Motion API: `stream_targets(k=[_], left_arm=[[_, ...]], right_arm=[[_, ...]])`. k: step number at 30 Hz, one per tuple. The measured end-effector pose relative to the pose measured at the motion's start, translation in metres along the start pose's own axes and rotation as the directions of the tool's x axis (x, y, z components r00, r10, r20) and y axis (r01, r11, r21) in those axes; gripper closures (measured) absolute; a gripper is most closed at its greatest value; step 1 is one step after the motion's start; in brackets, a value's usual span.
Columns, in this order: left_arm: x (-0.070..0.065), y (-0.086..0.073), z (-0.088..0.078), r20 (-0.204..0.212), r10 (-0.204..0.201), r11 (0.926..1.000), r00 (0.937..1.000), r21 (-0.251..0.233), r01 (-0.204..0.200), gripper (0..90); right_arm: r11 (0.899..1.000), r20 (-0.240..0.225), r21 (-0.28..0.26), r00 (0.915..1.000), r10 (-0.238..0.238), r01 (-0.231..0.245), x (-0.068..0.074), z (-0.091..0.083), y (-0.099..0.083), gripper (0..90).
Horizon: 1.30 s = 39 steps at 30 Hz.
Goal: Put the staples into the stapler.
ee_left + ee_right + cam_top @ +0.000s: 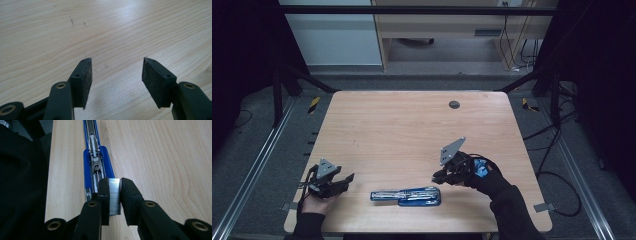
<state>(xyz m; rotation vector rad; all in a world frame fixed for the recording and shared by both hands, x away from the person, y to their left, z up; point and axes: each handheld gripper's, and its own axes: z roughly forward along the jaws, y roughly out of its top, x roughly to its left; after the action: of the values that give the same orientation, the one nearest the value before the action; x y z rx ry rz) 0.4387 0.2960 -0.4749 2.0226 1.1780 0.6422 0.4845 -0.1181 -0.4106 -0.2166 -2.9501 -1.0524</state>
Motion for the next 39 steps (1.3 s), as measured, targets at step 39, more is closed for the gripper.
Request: stream_targets(k=[39], left_arm=[[-0.001, 0.0, 0.001, 0.001, 0.006, 1.0, 1.0, 0.005, -0.006, 41.5]], right_arm=[[0.994, -0.083, 0.086, 0.9948, -0.059, 0.066, 0.006, 0.033, 0.004, 78.0]])
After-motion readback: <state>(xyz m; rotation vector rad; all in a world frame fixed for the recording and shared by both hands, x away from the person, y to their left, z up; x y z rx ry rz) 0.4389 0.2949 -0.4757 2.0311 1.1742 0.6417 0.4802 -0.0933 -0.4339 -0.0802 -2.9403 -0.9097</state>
